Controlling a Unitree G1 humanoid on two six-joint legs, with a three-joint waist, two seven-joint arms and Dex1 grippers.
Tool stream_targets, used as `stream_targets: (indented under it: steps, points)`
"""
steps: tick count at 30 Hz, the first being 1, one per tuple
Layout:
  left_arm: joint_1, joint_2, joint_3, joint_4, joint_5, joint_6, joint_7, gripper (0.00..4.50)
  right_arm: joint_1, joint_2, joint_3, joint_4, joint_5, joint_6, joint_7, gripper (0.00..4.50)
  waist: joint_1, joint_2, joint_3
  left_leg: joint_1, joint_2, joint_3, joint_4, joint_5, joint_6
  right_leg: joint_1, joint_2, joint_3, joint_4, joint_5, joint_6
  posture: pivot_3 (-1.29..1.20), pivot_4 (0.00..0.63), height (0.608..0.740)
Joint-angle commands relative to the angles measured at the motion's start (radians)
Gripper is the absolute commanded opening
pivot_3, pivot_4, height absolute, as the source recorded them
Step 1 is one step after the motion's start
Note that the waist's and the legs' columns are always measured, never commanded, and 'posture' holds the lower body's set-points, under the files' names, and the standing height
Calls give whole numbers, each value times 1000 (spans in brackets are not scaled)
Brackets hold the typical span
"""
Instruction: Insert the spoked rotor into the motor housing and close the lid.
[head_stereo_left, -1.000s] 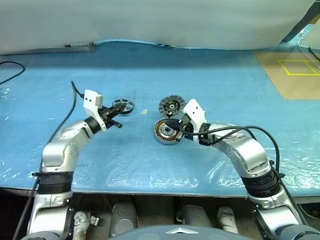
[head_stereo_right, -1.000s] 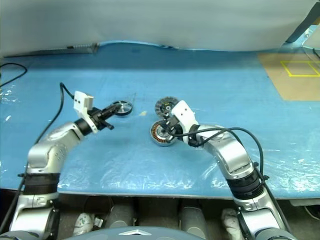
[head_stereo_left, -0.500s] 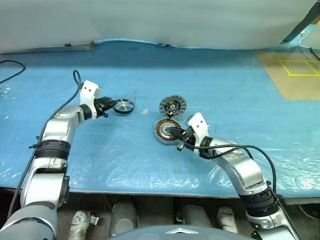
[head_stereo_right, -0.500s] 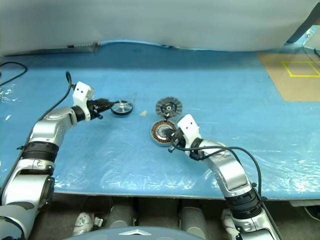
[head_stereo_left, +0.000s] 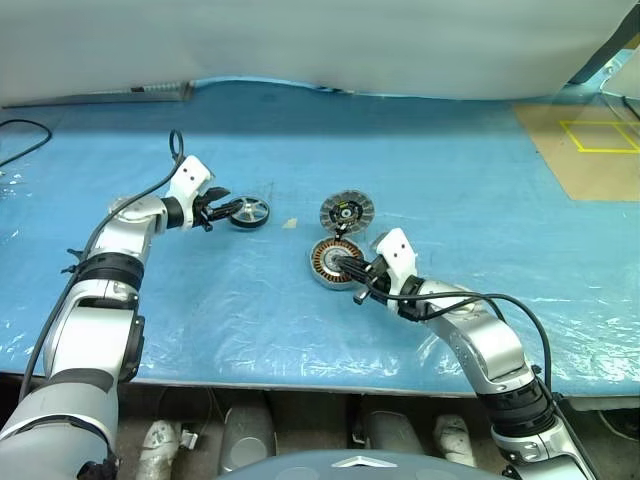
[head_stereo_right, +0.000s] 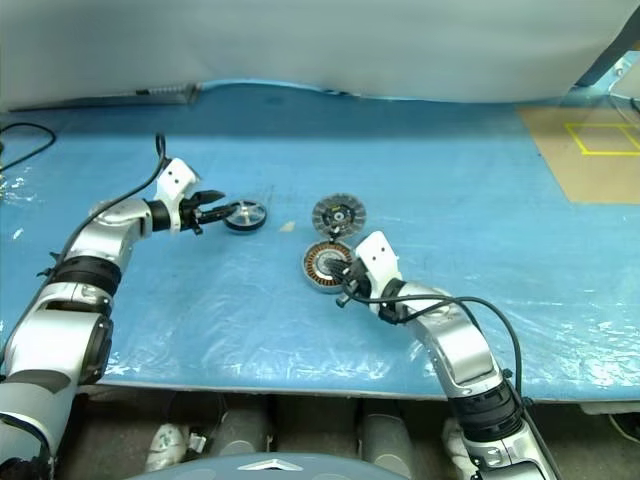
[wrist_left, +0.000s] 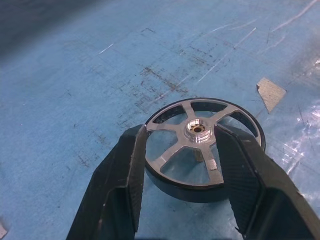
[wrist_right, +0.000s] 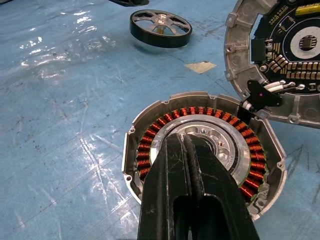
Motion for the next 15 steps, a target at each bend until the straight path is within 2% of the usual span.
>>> stream_targets:
  steps: [1, 15]
  points:
    - [-42, 8, 2, 59, 22, -59, -42, 2268, 10, 6, -20, -30, 12, -35, 1, 0, 0, 0, 0, 0, 0, 0, 0, 0, 0, 0, 0, 0, 0, 0, 0, 0, 150, 740]
    - [-110, -32, -22, 194, 137, -152, -22, 2268, 19, 5, -21, -52, 12, -12, -24, 0, 4, -1, 0, 0, 0, 0, -1, 0, 0, 0, 0, 0, 0, 0, 0, 0, 150, 740]
